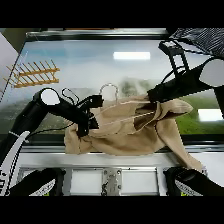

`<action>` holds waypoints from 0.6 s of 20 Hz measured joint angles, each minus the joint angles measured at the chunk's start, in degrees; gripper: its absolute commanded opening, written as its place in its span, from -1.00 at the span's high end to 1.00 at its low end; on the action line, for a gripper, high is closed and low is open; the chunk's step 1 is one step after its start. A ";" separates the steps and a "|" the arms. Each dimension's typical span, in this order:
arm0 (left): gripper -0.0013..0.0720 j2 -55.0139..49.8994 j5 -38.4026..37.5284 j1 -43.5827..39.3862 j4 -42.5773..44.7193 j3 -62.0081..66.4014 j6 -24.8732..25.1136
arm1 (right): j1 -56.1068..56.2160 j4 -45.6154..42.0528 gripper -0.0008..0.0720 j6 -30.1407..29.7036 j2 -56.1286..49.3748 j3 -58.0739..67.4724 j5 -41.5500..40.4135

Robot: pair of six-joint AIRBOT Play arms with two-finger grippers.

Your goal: Fold the clothes and pants, and hang the long-sleeved shirts on hangers.

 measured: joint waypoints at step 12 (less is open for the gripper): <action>0.91 0.00 0.46 -0.50 -0.15 0.00 0.59 | 10.16 9.68 0.89 1.05 -0.09 0.00 -10.84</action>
